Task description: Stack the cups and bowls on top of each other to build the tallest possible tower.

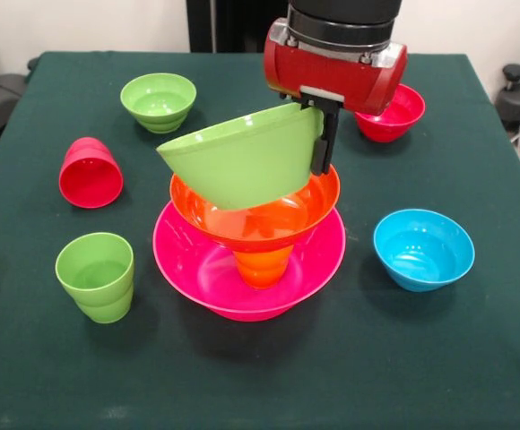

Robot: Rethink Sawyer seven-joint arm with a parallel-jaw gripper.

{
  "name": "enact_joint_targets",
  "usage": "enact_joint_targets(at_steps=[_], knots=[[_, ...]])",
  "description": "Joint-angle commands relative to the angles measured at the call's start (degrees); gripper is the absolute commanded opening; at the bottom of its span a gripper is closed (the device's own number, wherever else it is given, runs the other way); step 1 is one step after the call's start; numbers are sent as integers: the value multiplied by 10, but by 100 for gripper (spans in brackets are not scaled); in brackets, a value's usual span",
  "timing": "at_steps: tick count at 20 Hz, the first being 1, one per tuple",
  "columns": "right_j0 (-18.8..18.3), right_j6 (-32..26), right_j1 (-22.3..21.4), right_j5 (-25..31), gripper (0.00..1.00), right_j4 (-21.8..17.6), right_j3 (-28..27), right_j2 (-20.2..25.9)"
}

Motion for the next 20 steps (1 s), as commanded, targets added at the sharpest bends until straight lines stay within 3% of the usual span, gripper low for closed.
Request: enact_joint_targets(at_steps=[1,20], knots=[[9,-58,7,25,0,-28,40,4],[4,-62,12,11,0,-31,45,6]])
